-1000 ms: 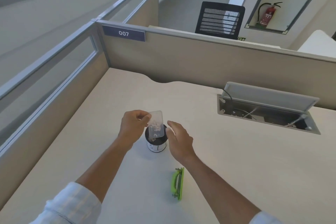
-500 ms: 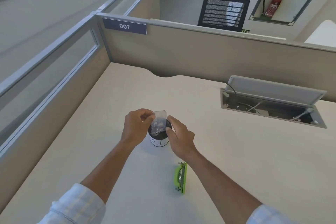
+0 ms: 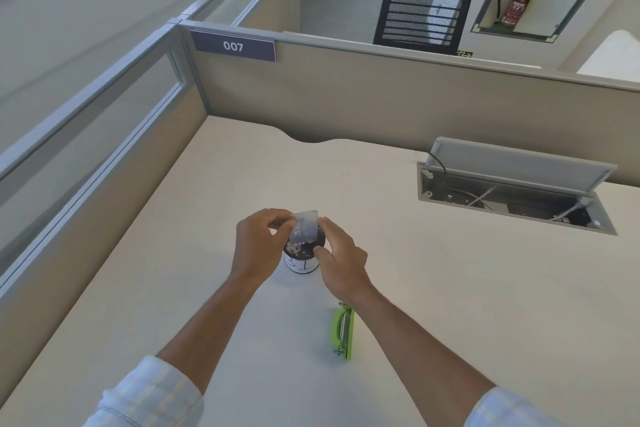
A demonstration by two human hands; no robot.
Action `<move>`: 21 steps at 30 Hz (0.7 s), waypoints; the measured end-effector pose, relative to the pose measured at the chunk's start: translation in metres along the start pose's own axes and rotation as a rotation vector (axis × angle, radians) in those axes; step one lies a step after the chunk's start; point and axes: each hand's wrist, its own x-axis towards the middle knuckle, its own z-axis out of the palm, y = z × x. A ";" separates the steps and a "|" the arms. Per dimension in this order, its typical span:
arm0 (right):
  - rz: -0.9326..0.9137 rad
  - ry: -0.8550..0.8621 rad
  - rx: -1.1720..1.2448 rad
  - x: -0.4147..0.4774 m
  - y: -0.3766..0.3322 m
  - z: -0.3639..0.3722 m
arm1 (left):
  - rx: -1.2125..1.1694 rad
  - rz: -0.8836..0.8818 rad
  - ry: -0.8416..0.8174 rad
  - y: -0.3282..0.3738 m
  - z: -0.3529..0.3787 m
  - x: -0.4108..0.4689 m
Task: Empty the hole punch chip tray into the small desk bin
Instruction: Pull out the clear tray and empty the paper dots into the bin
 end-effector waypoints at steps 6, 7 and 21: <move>0.038 -0.028 0.080 -0.004 0.001 -0.002 | 0.022 0.070 0.028 0.003 -0.002 -0.007; 0.042 -0.036 0.091 -0.004 0.003 -0.001 | 0.030 0.083 0.027 0.003 -0.002 -0.009; 0.030 -0.040 0.102 -0.003 0.008 0.005 | 0.041 0.186 0.091 0.003 0.001 -0.024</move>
